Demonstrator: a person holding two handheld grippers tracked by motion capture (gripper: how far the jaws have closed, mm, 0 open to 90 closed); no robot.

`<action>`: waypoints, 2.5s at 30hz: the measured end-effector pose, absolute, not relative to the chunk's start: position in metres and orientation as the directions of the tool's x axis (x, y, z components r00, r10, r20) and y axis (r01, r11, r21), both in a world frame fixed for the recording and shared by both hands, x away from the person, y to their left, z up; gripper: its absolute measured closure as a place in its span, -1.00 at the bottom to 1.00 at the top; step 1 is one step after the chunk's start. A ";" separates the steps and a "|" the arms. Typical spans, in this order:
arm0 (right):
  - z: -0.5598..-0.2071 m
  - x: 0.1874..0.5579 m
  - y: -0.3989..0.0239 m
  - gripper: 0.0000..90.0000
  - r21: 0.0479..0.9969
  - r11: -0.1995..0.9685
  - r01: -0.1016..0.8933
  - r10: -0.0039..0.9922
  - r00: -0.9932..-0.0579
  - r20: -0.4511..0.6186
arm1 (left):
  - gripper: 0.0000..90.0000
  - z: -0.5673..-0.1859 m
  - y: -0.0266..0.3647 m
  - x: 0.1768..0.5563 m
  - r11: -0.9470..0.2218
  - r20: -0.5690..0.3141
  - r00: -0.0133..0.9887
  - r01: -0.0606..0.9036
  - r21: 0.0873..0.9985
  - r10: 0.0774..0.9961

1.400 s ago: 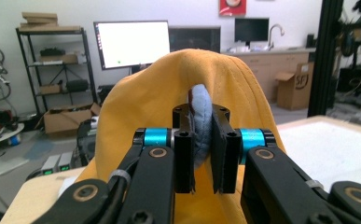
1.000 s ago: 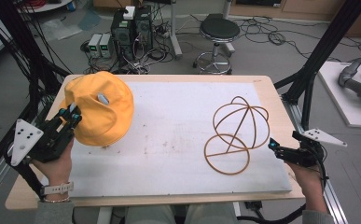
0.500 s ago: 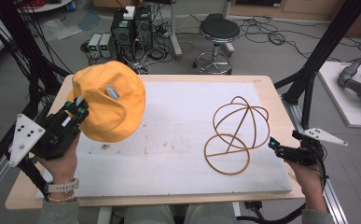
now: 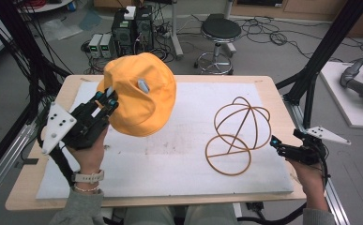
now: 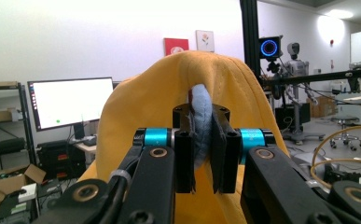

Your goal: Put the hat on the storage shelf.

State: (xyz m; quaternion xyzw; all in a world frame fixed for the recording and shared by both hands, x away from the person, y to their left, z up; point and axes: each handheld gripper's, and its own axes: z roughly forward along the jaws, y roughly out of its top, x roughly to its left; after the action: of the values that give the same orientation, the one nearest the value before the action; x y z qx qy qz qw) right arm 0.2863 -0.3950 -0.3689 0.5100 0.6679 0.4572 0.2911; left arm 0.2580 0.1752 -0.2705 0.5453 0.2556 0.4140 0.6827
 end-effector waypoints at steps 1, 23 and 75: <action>-0.369 0.287 -0.395 -0.90 0.908 0.059 0.415 0.947 -0.310 0.080 | 0.80 -0.270 0.171 0.259 0.068 0.101 0.533 -0.288 0.955 0.840; -0.371 0.286 -0.398 -0.89 0.908 0.049 0.416 0.955 -0.287 0.080 | 0.81 -0.253 0.088 0.279 0.200 0.051 0.691 -0.277 0.940 0.721; -0.371 0.279 -0.407 -0.89 0.911 0.059 0.407 0.962 -0.267 0.057 | 0.81 -0.283 -0.058 0.310 0.162 -0.030 0.882 -0.053 0.985 0.470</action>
State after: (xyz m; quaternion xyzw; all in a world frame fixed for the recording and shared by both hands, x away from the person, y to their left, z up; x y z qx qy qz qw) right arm 0.2790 -0.4065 -0.3713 0.5199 0.6585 0.4472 0.3101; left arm 0.3096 -0.0583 -0.2833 0.6232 0.1672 0.1756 0.7435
